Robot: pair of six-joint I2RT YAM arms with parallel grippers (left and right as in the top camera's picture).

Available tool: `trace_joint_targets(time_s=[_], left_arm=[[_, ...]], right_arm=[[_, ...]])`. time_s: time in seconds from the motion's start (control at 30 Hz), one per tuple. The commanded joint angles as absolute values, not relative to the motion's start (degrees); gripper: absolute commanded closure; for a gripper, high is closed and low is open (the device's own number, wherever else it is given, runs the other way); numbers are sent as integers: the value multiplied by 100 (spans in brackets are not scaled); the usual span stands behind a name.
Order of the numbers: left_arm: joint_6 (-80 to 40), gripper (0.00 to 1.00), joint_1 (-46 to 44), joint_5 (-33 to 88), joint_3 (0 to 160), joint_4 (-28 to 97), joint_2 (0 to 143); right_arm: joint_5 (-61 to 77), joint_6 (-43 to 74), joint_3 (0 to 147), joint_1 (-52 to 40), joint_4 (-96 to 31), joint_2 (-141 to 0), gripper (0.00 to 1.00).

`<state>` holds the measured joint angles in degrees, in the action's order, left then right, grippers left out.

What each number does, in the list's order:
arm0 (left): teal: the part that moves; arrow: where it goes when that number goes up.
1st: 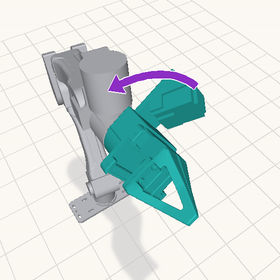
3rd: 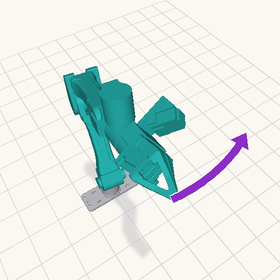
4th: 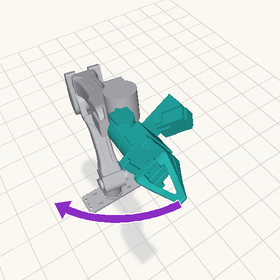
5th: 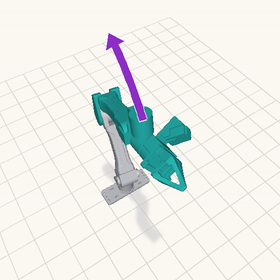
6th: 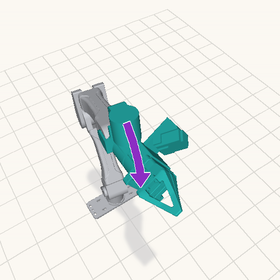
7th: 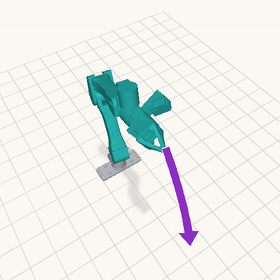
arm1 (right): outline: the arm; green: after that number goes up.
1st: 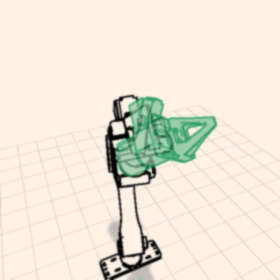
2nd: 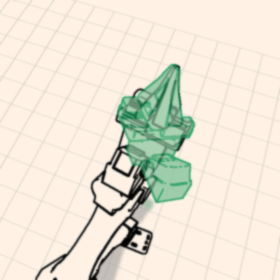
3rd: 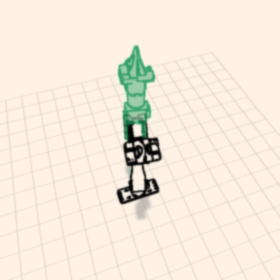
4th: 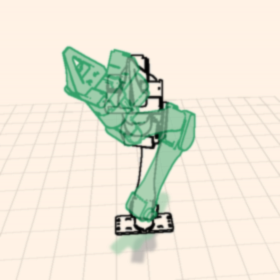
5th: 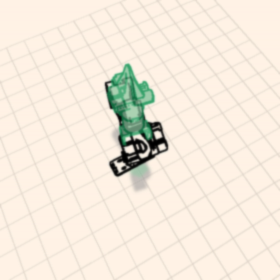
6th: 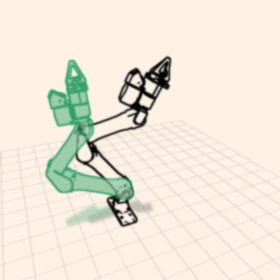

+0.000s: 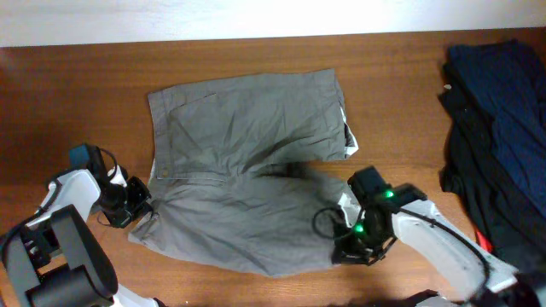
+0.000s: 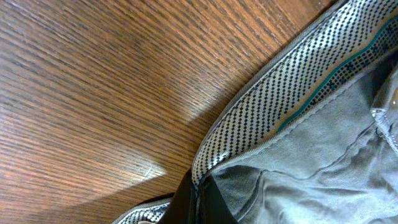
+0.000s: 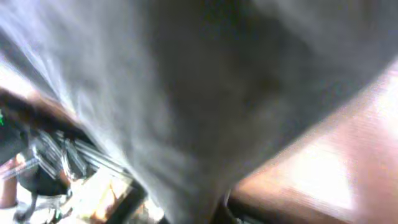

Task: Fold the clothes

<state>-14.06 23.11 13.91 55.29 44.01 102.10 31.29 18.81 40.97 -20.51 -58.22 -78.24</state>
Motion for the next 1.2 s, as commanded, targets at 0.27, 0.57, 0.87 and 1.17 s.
trace_joint_targets(time_s=[0.27,0.57,0.87,1.17], left_arm=[[-1072,100,2324,779,5234,4202,10637],[-1055,100,2324,781,5234,4202,10637],[-1055,100,2324,799,5238,4217,10637],[-1055,100,2324,799,5266,4202,10637]], right_arm=[[1420,1946,5537,-2082,-7334,-7690,78],[1544,2196,4189,-2084,-5811,-7839,23],[4871,1026,3992,-2099,-4624,-7599,96],[3039,1094,6307,-2093,-5354,-7102,96]])
